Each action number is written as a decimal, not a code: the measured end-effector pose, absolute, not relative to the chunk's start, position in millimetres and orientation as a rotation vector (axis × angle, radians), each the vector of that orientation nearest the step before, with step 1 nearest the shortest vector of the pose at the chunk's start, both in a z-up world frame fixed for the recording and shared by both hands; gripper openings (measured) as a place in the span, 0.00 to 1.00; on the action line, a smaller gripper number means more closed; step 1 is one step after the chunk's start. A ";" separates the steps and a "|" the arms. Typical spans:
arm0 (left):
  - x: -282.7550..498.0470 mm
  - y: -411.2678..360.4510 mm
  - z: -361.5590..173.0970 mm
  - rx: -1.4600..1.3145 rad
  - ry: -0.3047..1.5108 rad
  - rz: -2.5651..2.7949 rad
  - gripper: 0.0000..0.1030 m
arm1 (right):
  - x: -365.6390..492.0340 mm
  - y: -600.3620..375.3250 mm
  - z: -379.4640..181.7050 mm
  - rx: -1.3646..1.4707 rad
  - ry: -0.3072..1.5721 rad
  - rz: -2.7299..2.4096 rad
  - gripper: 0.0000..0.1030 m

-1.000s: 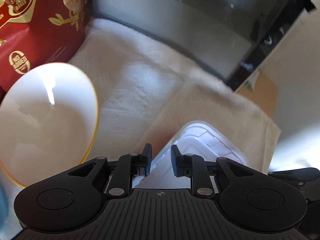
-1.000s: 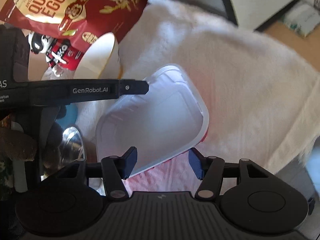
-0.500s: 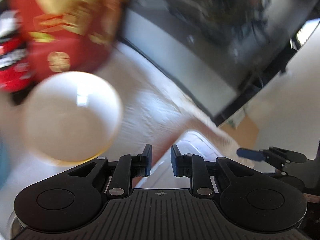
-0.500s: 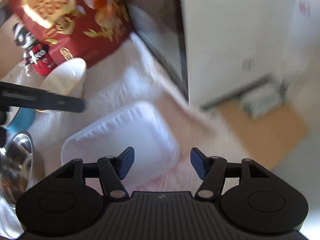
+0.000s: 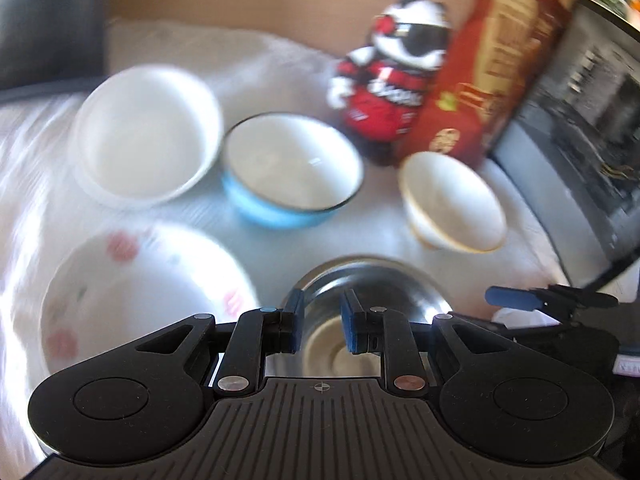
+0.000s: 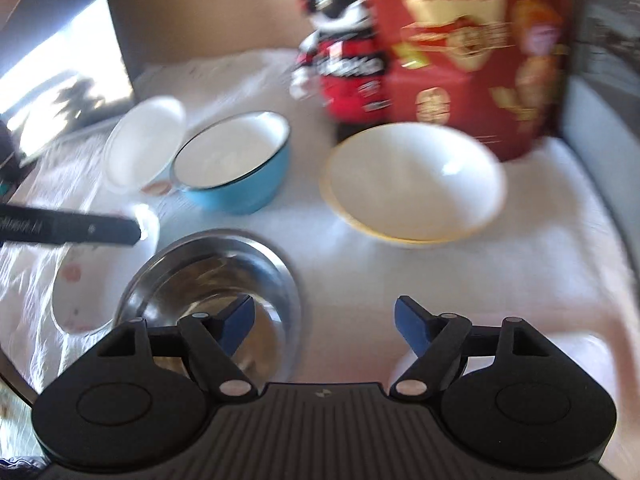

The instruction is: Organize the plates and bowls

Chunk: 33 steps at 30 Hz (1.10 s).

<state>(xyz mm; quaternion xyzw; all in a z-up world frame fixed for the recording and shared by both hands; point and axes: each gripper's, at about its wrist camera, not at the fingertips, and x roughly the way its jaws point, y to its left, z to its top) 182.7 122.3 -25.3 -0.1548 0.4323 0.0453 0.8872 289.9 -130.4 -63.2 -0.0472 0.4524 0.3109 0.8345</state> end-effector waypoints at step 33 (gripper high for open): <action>156.6 116.1 -32.3 -0.354 0.860 0.132 0.17 | 285.2 -104.8 -84.1 -0.018 1.116 0.754 0.56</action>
